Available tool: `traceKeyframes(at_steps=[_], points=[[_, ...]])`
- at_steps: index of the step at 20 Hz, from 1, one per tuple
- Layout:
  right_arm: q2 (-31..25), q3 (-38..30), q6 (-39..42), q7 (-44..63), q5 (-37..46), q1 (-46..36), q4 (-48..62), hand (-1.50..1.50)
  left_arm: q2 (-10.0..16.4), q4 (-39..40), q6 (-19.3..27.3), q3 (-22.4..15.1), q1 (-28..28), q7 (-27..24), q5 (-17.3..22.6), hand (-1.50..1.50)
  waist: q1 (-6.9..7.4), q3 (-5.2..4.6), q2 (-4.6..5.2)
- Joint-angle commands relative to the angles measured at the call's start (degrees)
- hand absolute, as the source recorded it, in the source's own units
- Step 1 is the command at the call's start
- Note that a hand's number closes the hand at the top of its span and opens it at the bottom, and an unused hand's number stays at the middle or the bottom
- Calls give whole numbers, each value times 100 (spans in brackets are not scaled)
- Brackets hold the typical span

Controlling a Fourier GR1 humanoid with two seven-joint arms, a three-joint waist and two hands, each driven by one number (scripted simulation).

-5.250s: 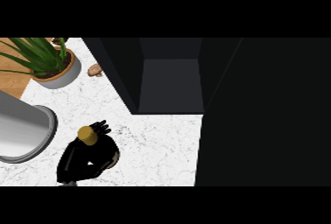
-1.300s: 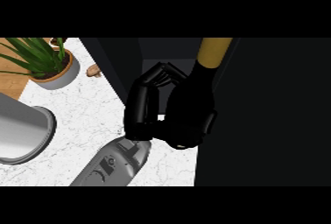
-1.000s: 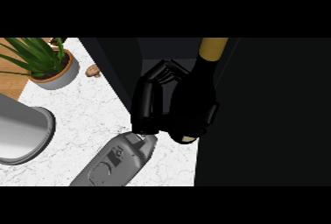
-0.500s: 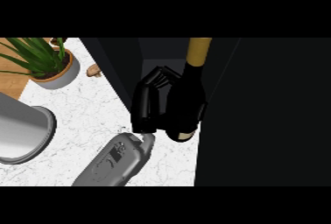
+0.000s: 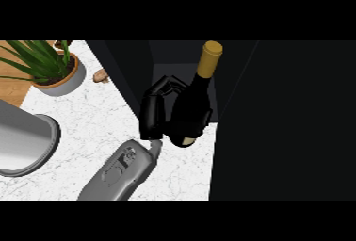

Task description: Pick up the wine, place it into the cabinet and close the cabinet

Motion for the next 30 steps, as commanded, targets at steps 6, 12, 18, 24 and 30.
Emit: traceKeyframes(at_steps=[6,12,18,24,30], points=[[-14,-81,-164,491,-604,-135,-735,-150,-65,801,240,50,-433,-593,524,150,-41,-3,5],[74,30,-357,598,-240,-423,-501,-150,60,1107,-501,943,-576,-608,413,150,37,-3,-1],[5,-312,-30,180,-750,-62,-336,-150,-64,1692,-671,924,-837,-728,540,150,-5,0,7],[140,99,-177,356,-307,-163,-429,-150,-65,2327,-664,1171,-1483,-518,639,150,-26,-1,7],[22,-186,-56,315,-667,-213,-339,-150,-65,3429,-674,1191,-1788,-1320,1043,150,-128,-2,31]])
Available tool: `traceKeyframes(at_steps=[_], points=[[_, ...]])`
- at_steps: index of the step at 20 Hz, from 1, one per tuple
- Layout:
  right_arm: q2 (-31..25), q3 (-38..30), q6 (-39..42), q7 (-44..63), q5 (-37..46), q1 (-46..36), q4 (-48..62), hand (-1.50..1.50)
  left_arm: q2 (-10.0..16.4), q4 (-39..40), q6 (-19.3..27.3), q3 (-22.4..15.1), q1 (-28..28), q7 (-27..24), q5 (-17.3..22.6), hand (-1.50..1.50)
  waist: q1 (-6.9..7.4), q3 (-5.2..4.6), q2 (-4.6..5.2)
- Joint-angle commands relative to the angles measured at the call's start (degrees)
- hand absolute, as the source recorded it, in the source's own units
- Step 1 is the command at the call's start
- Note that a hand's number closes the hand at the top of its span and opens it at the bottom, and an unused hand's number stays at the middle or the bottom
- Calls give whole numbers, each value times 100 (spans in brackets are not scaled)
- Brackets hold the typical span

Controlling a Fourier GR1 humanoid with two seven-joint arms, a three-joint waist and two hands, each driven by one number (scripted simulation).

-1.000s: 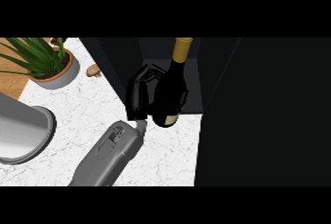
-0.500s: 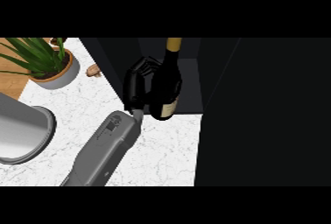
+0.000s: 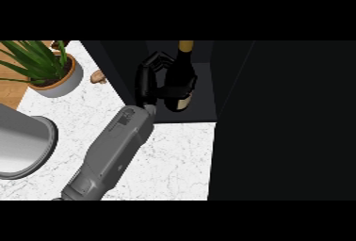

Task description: Pick up the wine, place it into the cabinet and close the cabinet

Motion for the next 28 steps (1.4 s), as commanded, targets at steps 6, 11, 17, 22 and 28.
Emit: traceKeyframes(at_steps=[6,11,17,22,28], points=[[144,113,-73,68,-310,12,-271,-150,-11,1346,134,396,-968,-734,27,150,-37,-1,29],[109,272,58,-14,-174,319,-498,-150,140,1688,-111,722,-848,-1171,-64,150,6,0,17],[115,75,130,-219,-439,310,-246,-150,89,2472,-249,1115,-1564,-1201,100,150,-96,1,60],[140,134,182,-333,-365,375,-222,-150,-12,2565,-405,1514,-1605,-1194,511,150,-121,1,59],[157,279,61,-41,-359,239,-461,-150,-3,2906,-735,1734,-1519,-1521,600,150,-197,-4,98]])
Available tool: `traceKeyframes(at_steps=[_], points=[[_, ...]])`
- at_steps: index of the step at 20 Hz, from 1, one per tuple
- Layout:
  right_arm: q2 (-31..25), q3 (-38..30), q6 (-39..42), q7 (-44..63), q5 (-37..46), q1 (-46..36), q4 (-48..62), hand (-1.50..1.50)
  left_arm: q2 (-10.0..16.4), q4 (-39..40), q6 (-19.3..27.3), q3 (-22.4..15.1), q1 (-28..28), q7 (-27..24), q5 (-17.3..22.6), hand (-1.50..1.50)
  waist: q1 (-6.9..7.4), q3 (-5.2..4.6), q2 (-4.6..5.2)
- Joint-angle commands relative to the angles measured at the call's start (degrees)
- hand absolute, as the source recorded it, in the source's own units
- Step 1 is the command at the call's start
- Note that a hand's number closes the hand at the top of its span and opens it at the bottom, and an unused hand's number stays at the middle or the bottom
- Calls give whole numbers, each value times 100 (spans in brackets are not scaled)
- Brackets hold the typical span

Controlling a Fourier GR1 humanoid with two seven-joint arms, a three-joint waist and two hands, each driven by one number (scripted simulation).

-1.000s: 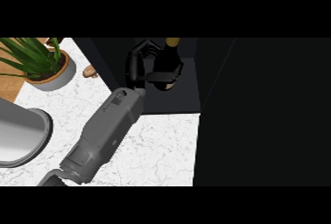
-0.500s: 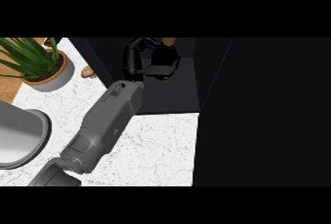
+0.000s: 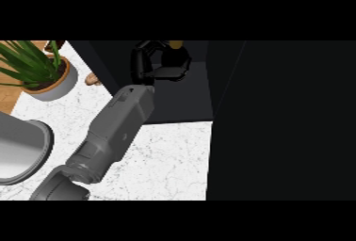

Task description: Pick up the wine, place it into the cabinet and close the cabinet

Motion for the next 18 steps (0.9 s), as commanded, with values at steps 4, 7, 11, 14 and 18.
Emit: traceKeyframes(at_steps=[4,7,11,14,18], points=[[-34,127,-16,215,-162,-47,-302,-150,281,476,-425,291,89,-271,124,150,-32,-30,84],[-26,21,-85,194,-213,-214,-213,-150,83,585,-135,325,-25,-431,86,150,-43,-29,93],[36,231,-14,153,-135,74,-406,-150,126,727,-38,270,-126,-311,-36,150,-22,-27,64],[-75,-101,-13,232,-386,-18,-430,-150,72,833,241,290,-241,-214,-75,-150,-45,-26,68],[-44,-139,-15,55,-291,-148,-171,-150,31,927,338,232,-27,-519,-206,-150,-33,-28,86]])
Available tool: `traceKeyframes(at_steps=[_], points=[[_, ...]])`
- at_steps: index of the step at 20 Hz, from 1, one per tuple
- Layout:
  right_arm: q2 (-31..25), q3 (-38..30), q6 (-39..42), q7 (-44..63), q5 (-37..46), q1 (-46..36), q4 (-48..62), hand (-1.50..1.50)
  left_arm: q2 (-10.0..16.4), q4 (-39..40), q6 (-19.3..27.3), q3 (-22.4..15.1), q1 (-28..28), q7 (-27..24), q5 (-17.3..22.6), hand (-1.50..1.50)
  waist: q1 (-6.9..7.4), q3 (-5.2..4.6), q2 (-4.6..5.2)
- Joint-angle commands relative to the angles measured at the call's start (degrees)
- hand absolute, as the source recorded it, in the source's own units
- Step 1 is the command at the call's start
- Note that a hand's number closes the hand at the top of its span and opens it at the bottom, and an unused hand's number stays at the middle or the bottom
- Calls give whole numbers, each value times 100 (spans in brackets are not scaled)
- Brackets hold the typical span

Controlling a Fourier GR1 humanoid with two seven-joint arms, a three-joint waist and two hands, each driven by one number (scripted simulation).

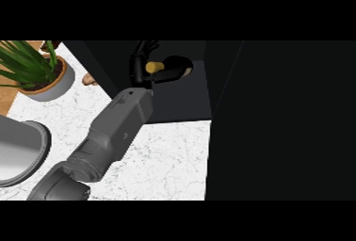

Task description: Pick up the wine, place it into the cabinet and close the cabinet

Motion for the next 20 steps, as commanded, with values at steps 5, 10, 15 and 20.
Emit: traceKeyframes(at_steps=[5,10,15,20], points=[[29,96,-54,85,-171,-43,-281,-150,72,291,260,-23,9,6,-162,-150,-84,-19,65],[-133,-206,35,103,-466,-27,-279,-150,156,367,232,-106,118,18,-299,-150,-63,-15,52],[8,123,68,-52,-169,102,-214,-150,178,206,241,118,355,-406,-142,-150,-80,-21,77],[64,83,-78,50,-175,-154,-130,-150,155,187,99,132,317,-469,-183,-150,-65,-24,80]])
